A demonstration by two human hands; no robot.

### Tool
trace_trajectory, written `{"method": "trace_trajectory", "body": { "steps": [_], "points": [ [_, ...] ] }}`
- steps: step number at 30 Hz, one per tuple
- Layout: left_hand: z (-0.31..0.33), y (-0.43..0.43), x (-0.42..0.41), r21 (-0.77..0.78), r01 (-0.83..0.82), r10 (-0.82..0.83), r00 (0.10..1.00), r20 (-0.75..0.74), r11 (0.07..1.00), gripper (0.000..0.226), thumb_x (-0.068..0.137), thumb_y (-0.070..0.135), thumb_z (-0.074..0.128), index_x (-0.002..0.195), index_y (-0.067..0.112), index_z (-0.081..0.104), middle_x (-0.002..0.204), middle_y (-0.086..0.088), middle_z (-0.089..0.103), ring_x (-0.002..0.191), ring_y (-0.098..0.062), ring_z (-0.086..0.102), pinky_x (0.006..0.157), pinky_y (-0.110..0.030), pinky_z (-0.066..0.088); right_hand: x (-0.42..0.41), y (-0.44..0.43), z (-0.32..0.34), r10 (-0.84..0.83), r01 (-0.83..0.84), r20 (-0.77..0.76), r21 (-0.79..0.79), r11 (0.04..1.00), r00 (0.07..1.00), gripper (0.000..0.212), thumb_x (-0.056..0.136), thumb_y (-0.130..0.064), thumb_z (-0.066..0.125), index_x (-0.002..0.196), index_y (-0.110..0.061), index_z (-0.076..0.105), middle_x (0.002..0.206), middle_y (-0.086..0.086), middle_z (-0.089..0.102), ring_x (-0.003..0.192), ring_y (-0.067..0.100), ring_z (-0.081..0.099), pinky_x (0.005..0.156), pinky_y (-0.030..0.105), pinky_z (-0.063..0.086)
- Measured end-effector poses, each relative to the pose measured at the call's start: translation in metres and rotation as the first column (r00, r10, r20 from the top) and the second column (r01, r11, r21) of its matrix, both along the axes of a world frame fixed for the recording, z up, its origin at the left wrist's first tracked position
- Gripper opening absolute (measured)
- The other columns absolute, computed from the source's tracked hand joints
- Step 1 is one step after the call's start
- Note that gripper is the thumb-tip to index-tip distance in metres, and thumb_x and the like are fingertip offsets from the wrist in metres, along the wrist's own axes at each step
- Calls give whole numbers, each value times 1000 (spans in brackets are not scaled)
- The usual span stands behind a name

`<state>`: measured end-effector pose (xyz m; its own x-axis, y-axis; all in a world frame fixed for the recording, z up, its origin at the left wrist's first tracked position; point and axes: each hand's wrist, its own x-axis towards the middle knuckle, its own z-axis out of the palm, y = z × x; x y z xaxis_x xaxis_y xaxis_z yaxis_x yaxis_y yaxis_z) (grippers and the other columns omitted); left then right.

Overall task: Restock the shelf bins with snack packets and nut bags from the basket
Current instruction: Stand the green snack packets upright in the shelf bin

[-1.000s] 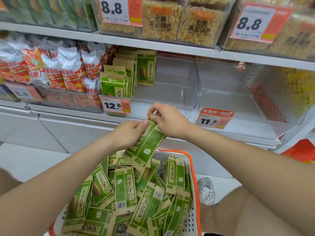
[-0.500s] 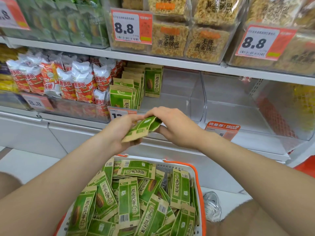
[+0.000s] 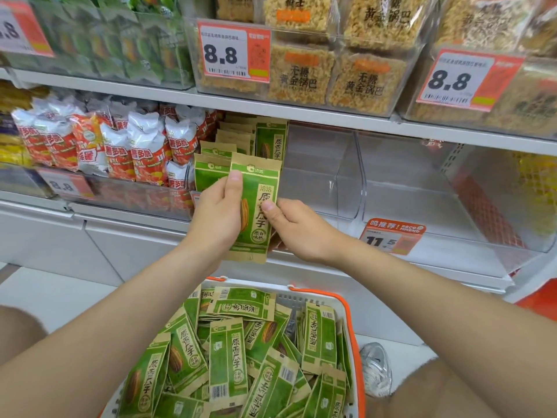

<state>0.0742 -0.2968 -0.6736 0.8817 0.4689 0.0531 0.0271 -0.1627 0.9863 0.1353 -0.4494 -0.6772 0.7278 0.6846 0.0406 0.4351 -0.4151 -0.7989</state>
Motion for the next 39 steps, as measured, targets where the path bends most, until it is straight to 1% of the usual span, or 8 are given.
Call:
{"method": "trace_trajectory", "body": {
  "steps": [7, 12, 16, 20, 23, 29, 33, 39],
  "points": [
    [10, 5, 3, -331, 86, -66, 995, 71, 940, 30, 112, 32, 49, 115, 17, 75, 108, -10, 79, 104, -27, 76, 96, -55, 59, 8, -4, 11, 10, -11, 75, 8, 1000, 997, 33, 108, -36, 51, 138, -23, 49, 109, -3, 75, 84, 11, 74, 66, 21, 57],
    [5, 8, 7, -327, 79, -55, 995, 81, 942, 27, 110, 32, 53, 105, 17, 75, 104, -11, 79, 97, -29, 77, 87, -54, 61, 10, 0, 17, 66, -57, 142, -66, 996, 988, 32, 110, -41, 45, 133, -20, 55, 110, -6, 73, 82, 11, 74, 62, 18, 56],
    [5, 6, 9, -190, 32, -5, 990, 143, 981, 26, 110, 30, 54, 90, 20, 67, 93, -3, 77, 87, -18, 74, 77, -45, 60, 16, 3, 23, 11, -2, 126, -72, 997, 992, 30, 109, -42, 46, 130, -22, 57, 106, -2, 74, 79, 15, 75, 64, 36, 64],
    [15, 9, 12, 223, 28, -63, 986, 154, 974, 26, 111, 38, 45, 106, 19, 62, 102, -2, 71, 97, -18, 68, 84, -43, 57, 29, 0, 36, -70, 75, 207, -16, 997, 976, 29, 108, -38, 51, 132, -23, 60, 110, -3, 72, 79, 18, 74, 59, 38, 64],
    [22, 18, 16, 564, -42, -82, 978, 192, 825, 23, 112, 30, 41, 124, 17, 55, 114, 2, 61, 103, -14, 57, 86, -32, 45, 41, -7, 53, -177, 168, 449, 61, 984, 876, 25, 107, -41, 52, 125, -27, 61, 100, -11, 73, 83, 20, 68, 73, 38, 57],
    [16, 47, 39, 984, -45, 14, 999, 43, 170, 58, 87, 36, 71, 135, 10, 51, 131, -12, 47, 117, -37, 45, 92, -50, 40, 64, -5, 40, -125, 221, 539, -117, 968, 833, 19, 106, -32, 56, 112, -15, 51, 95, 13, 70, 83, 40, 63, 69, 45, 52],
    [17, 52, 61, 998, 30, 57, 998, -33, 53, 82, 79, 51, 76, 142, 9, 44, 138, -13, 44, 124, -37, 43, 100, -52, 40, 96, 14, 14, -231, 332, 401, -204, 921, 887, 25, 107, -33, 51, 120, -11, 54, 116, 19, 67, 104, 43, 62, 78, 42, 48],
    [-5, 61, 85, 989, -65, 176, 983, 41, 132, 82, 67, 47, 84, 132, 14, 47, 125, -10, 50, 117, -35, 48, 99, -51, 40, 144, 41, 10, -302, 403, 309, -350, 846, 902, 32, 110, -23, 42, 133, -3, 51, 131, 21, 59, 123, 43, 50, 99, 40, 41]
  ]
}}
